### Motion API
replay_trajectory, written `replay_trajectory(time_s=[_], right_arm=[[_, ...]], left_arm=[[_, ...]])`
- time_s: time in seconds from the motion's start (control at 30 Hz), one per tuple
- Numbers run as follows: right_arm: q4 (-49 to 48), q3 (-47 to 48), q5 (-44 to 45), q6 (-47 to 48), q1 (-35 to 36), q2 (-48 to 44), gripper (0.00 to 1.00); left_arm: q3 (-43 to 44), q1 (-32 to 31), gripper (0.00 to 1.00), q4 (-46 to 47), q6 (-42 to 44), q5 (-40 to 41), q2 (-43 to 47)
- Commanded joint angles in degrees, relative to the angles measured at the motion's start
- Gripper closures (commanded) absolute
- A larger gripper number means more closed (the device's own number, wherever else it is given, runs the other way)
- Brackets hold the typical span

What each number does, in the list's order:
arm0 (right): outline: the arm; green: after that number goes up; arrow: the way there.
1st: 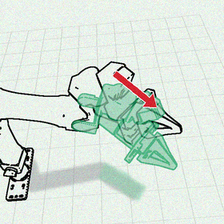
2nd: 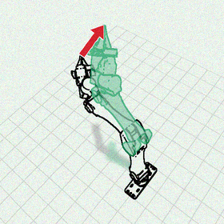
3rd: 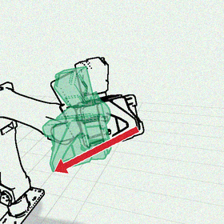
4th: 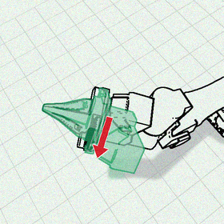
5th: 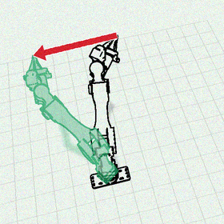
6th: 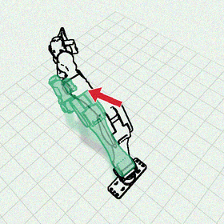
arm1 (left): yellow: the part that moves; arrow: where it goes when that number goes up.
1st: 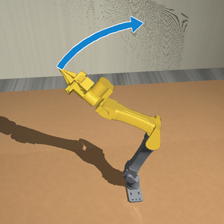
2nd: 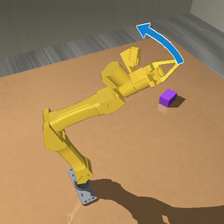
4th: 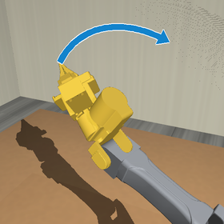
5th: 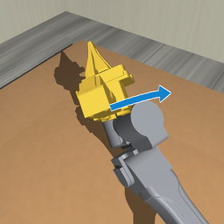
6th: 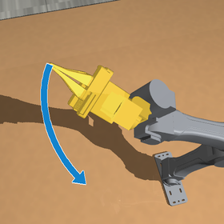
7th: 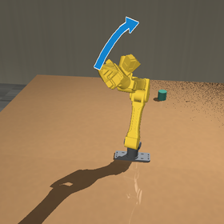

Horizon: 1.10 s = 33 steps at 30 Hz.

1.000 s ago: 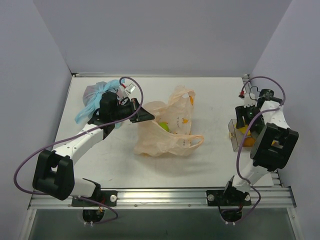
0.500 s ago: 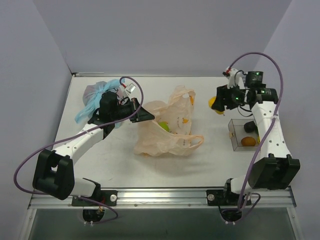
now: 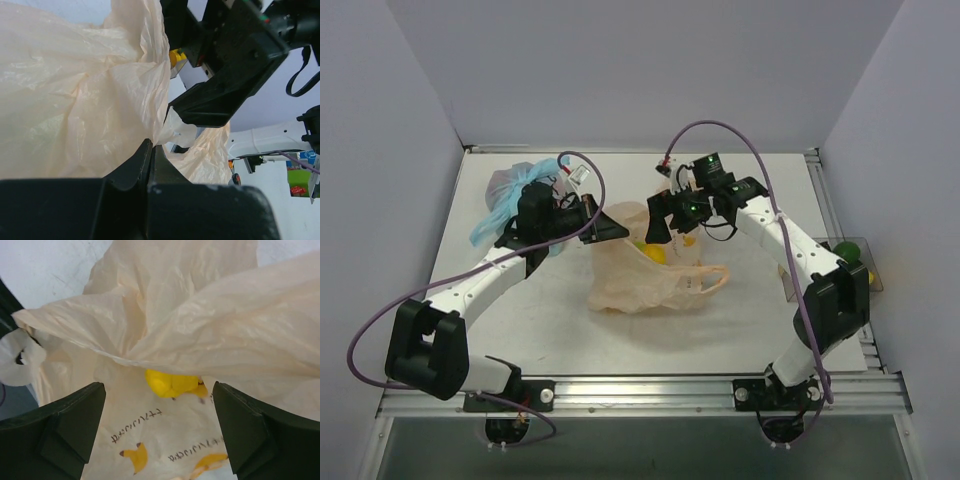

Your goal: Place the fake fruits into the plastic bag and tie a complex knot

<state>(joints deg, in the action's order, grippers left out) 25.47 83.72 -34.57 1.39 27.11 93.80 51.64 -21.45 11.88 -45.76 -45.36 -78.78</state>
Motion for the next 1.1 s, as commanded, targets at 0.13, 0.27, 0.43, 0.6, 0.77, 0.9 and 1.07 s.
replay_trajectory(time_s=[0.13, 0.27, 0.43, 0.6, 0.77, 0.9, 1.07], right_arm=[[2.73, -2.95, -0.92, 0.19, -4.95, -9.76, 0.02], [9.84, -2.69, -3.93, 3.52, -14.53, -15.57, 0.02], [21.01, -3.12, 1.59, 15.64, -31.05, -17.34, 0.06], [22.87, -4.71, 14.16, 24.09, -42.65, -12.26, 0.12], [21.12, -1.29, 18.04, 24.46, -51.63, -3.55, 0.27], [15.41, -1.19, 21.29, 24.01, -53.13, 1.55, 0.32], [10.57, 0.39, 22.79, 23.14, -53.30, 6.39, 0.34]], left_arm=[[1.63, 0.71, 1.00, 4.20, -0.56, -1.04, 1.27], [1.01, 0.71, 1.00, 4.99, -0.65, -0.96, 1.26], [0.83, 0.71, 1.00, 5.00, -0.30, -0.96, 1.53], [0.75, 0.54, 1.00, 5.00, -0.12, -1.13, 1.26], [1.01, 0.27, 1.00, 5.00, 0.32, -1.31, 1.26], [0.66, 0.18, 1.00, 5.08, 0.49, -1.22, 1.26], [0.92, 0.18, 1.00, 5.08, 0.67, -1.31, 0.91]])
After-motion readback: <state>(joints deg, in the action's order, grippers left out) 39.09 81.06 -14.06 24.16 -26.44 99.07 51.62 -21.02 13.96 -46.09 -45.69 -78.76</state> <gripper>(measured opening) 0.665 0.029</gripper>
